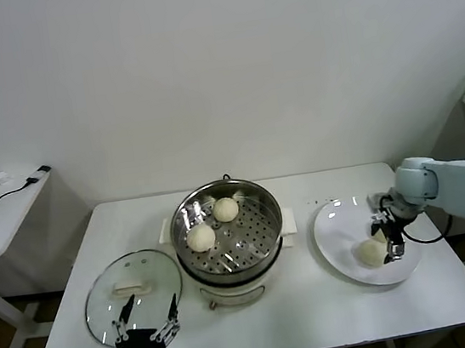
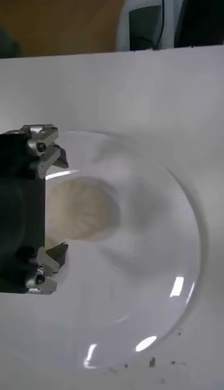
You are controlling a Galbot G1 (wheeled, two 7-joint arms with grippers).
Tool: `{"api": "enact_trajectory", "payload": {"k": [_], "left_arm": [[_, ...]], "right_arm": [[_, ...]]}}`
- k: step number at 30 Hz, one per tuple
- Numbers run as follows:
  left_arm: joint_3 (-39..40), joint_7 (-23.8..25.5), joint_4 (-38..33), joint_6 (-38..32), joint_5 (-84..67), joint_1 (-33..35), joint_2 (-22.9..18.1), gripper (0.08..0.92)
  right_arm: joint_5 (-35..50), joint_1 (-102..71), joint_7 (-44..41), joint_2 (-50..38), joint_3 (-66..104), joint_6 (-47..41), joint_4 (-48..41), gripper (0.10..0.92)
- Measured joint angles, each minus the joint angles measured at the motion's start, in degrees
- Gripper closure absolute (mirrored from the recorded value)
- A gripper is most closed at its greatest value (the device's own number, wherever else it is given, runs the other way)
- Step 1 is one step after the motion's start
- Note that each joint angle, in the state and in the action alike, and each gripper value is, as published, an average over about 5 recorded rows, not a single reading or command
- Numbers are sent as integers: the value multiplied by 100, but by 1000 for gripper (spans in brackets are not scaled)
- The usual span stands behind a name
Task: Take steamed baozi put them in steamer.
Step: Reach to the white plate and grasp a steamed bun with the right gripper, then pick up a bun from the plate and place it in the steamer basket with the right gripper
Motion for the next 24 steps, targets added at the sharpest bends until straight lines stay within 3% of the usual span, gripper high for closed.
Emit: {"api": "enact_trajectory", "payload": {"k": [11, 24], "left_arm": [[1, -5, 0, 5, 19, -17, 0, 177], [90, -11, -2, -61, 151, 16, -2, 177]], "right_arm": [[-147, -386, 139, -11, 384, -30, -58, 364], [67, 989, -172, 176, -202, 293, 193, 381]]}}
